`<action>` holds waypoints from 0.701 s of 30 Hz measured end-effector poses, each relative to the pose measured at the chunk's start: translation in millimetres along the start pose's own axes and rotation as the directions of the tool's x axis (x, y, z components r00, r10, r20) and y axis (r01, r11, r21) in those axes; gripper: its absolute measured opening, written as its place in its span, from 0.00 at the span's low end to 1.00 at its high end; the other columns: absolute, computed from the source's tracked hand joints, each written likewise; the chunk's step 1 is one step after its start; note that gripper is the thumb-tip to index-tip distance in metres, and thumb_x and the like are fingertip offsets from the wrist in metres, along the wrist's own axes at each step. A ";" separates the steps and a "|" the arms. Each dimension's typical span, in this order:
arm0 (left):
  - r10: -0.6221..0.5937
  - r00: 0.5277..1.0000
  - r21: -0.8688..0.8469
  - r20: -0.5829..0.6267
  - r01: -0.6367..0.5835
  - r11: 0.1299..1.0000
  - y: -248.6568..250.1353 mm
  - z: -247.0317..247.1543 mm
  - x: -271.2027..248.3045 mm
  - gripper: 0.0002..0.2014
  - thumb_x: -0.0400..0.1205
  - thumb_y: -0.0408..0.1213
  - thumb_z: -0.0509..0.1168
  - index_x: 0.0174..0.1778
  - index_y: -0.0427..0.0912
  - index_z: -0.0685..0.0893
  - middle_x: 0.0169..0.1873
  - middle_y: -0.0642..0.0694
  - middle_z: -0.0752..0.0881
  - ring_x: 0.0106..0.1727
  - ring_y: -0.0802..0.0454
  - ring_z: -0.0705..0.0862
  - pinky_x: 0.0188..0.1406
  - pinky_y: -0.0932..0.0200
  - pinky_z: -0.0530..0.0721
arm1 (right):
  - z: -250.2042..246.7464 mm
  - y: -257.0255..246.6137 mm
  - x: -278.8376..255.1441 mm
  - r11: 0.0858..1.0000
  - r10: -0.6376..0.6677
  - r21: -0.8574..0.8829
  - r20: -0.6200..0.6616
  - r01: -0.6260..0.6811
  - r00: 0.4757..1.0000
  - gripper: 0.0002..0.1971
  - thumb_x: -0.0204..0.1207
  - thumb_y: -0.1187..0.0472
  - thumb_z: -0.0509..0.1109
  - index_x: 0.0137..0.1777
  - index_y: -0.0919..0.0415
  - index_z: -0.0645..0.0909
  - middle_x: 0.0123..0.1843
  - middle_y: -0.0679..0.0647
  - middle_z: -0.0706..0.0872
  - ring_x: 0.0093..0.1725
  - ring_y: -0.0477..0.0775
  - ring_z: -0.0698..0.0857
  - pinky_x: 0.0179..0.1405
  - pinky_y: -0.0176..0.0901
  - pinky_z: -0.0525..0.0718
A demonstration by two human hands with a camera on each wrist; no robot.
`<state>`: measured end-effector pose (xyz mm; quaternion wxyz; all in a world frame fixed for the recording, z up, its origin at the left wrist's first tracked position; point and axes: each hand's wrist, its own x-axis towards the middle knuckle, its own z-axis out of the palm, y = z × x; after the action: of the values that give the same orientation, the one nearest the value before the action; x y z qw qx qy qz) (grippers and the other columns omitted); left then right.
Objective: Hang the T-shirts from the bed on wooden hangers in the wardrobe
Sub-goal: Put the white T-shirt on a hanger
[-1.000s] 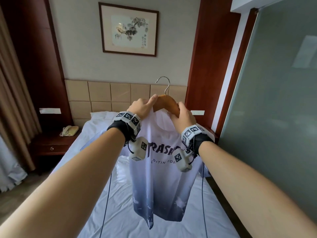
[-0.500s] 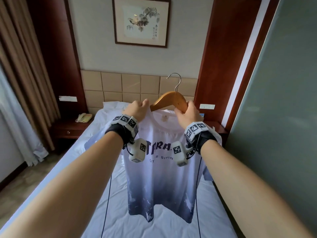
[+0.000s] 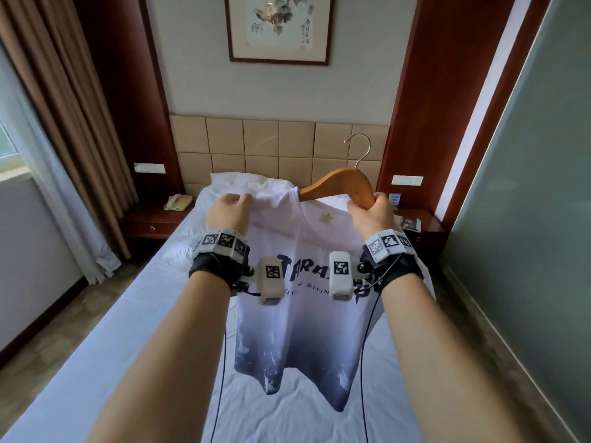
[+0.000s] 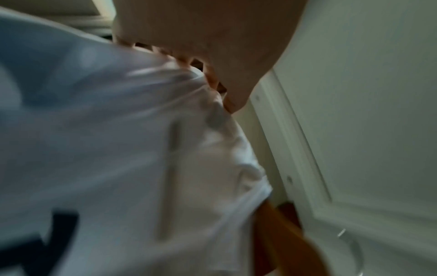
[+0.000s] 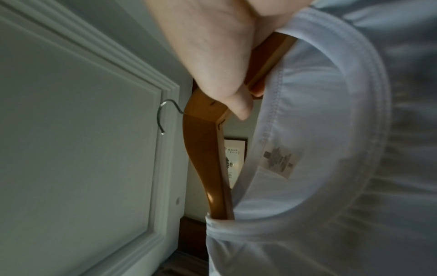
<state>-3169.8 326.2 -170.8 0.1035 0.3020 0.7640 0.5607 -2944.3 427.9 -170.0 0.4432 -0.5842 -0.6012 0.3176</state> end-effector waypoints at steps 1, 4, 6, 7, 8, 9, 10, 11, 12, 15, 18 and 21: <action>-0.033 0.999 -0.101 -0.011 0.032 0.994 -9.1 0.5 -0.8 0.13 0.79 0.45 0.65 0.48 0.40 0.88 0.41 0.43 0.87 0.48 0.43 0.85 0.48 0.52 0.79 | 1.7 3.0 -2.9 1.000 0.011 0.000 0.003 -0.011 1.000 0.15 0.64 0.42 0.72 0.40 0.46 0.70 0.45 0.47 0.86 0.53 0.65 0.85 0.63 0.61 0.82; -0.128 0.991 -0.292 -0.029 0.114 0.950 -35.8 0.2 -7.5 0.08 0.78 0.40 0.69 0.48 0.40 0.87 0.39 0.47 0.85 0.42 0.50 0.83 0.42 0.60 0.80 | 8.6 14.6 -12.4 0.999 0.033 -0.042 0.001 -0.033 0.999 0.16 0.68 0.40 0.73 0.41 0.47 0.71 0.47 0.48 0.87 0.54 0.64 0.84 0.67 0.59 0.78; -0.209 0.977 -0.401 -0.029 0.180 0.898 -51.5 -1.3 -12.5 0.06 0.78 0.37 0.71 0.49 0.41 0.86 0.35 0.50 0.82 0.34 0.57 0.79 0.29 0.70 0.77 | 15.0 22.1 -18.6 0.997 0.049 -0.059 -0.013 -0.050 0.999 0.17 0.69 0.39 0.73 0.46 0.47 0.73 0.49 0.49 0.88 0.54 0.63 0.84 0.68 0.57 0.75; -0.236 0.971 -0.432 -0.025 0.202 0.879 -59.3 -2.3 -13.7 0.06 0.77 0.36 0.72 0.48 0.42 0.86 0.35 0.50 0.83 0.33 0.57 0.79 0.26 0.71 0.76 | 18.7 25.6 -22.5 0.995 0.061 -0.075 -0.014 -0.062 0.998 0.16 0.70 0.39 0.73 0.48 0.47 0.74 0.50 0.49 0.88 0.53 0.63 0.83 0.67 0.55 0.74; -0.251 0.968 -0.446 -0.025 0.214 0.869 -66.3 -4.9 -14.9 0.07 0.77 0.36 0.73 0.49 0.41 0.87 0.38 0.48 0.84 0.36 0.56 0.80 0.27 0.70 0.76 | 22.6 28.9 -26.7 0.993 0.071 -0.096 -0.014 -0.072 0.997 0.16 0.71 0.40 0.73 0.49 0.48 0.75 0.49 0.50 0.88 0.52 0.63 0.82 0.66 0.54 0.73; -0.265 0.964 -0.448 -0.019 0.229 0.864 -74.9 -7.2 -13.2 0.10 0.76 0.37 0.73 0.52 0.40 0.88 0.42 0.47 0.85 0.39 0.54 0.82 0.30 0.68 0.76 | 26.9 31.4 -31.0 0.991 0.075 -0.110 -0.015 -0.076 0.997 0.15 0.72 0.41 0.73 0.48 0.48 0.75 0.48 0.50 0.88 0.51 0.63 0.81 0.65 0.54 0.73; -0.279 0.960 -0.445 -0.010 0.245 0.861 -82.1 -10.3 -12.0 0.11 0.76 0.37 0.74 0.53 0.39 0.88 0.44 0.46 0.86 0.41 0.53 0.83 0.32 0.67 0.77 | 31.5 33.0 -36.1 0.990 0.076 -0.117 -0.014 -0.077 0.997 0.14 0.73 0.41 0.73 0.47 0.49 0.75 0.47 0.50 0.88 0.49 0.62 0.81 0.64 0.54 0.73; -0.289 0.957 -0.437 0.002 0.261 0.861 -89.8 -13.0 -9.4 0.11 0.76 0.38 0.74 0.52 0.39 0.88 0.44 0.45 0.87 0.43 0.51 0.84 0.34 0.66 0.78 | 37.1 34.8 -41.6 0.989 0.077 -0.123 -0.011 -0.078 0.997 0.14 0.72 0.41 0.73 0.46 0.49 0.76 0.46 0.49 0.88 0.48 0.62 0.82 0.62 0.53 0.72; -0.298 0.955 -0.429 0.003 0.270 0.862 -97.0 -15.4 -6.9 0.12 0.75 0.39 0.74 0.52 0.38 0.89 0.44 0.44 0.88 0.44 0.50 0.85 0.37 0.63 0.80 | 42.6 36.7 -46.7 0.988 0.080 -0.132 -0.008 -0.080 0.997 0.15 0.72 0.41 0.74 0.44 0.49 0.76 0.45 0.49 0.88 0.48 0.62 0.82 0.60 0.52 0.70; -0.328 0.945 -0.436 0.014 0.301 0.848 -117.4 -24.9 1.0 0.11 0.73 0.42 0.77 0.45 0.39 0.90 0.37 0.44 0.89 0.40 0.47 0.85 0.41 0.56 0.81 | 58.8 41.1 -57.8 0.985 0.098 -0.141 -0.021 -0.100 0.995 0.15 0.72 0.40 0.76 0.44 0.49 0.77 0.45 0.48 0.88 0.49 0.62 0.83 0.56 0.51 0.63; -0.352 0.935 -0.434 0.042 0.334 0.837 -130.5 -37.1 9.6 0.13 0.68 0.44 0.78 0.24 0.42 0.84 0.23 0.49 0.78 0.32 0.50 0.76 0.34 0.54 0.75 | 72.6 40.4 -65.2 0.984 0.109 -0.136 -0.045 -0.114 0.993 0.14 0.73 0.42 0.77 0.45 0.50 0.79 0.43 0.46 0.86 0.49 0.60 0.82 0.62 0.52 0.66; -0.399 0.916 -0.459 0.036 0.370 0.808 -143.7 -49.3 23.8 0.14 0.67 0.46 0.79 0.26 0.40 0.87 0.27 0.47 0.80 0.33 0.49 0.78 0.36 0.55 0.78 | 89.0 35.9 -68.9 0.984 0.119 -0.129 -0.042 -0.124 0.992 0.14 0.73 0.44 0.78 0.46 0.51 0.79 0.40 0.44 0.83 0.47 0.59 0.81 0.66 0.54 0.69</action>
<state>-3262.9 273.6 -281.4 0.2591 0.0907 0.6583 0.7009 -3014.8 376.3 -249.5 0.3938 -0.6529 -0.5764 0.2938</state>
